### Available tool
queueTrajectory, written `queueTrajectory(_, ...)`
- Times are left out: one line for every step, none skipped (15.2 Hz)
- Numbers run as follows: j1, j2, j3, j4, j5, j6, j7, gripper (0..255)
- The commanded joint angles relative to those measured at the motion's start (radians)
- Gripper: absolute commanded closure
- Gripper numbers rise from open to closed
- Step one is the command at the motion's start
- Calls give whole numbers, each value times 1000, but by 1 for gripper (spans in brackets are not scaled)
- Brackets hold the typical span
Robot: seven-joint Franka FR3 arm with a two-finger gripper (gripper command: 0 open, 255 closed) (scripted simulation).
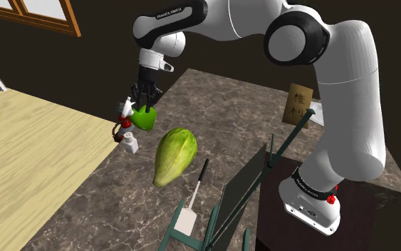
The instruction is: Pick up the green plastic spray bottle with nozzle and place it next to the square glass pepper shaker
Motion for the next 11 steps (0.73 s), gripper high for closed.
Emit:
queueTrajectory(0, 7, 1, -3, 2, 10, -5, 255)
queueTrajectory(0, 8, 1, -3, 2, 10, -5, 255)
queueTrajectory(0, 8, 1, -3, 2, 10, -5, 255)
queueTrajectory(1, 8, 1, -3, 2, 10, -5, 255)
queueTrajectory(1, 8, 0, -3, 2, 10, -5, 255)
queueTrajectory(1, 8, 0, -3, 2, 10, -5, 255)
queueTrajectory(1, 8, 0, -3, 2, 10, -5, 255)
queueTrajectory(0, 7, 0, -3, 2, 10, -5, 0)
queueTrajectory(0, 8, 0, 0, 1, 8, -4, 0)
queueTrajectory(0, 8, 0, 0, 1, 8, -4, 0)
queueTrajectory(0, 8, 0, 0, 1, 8, -4, 0)
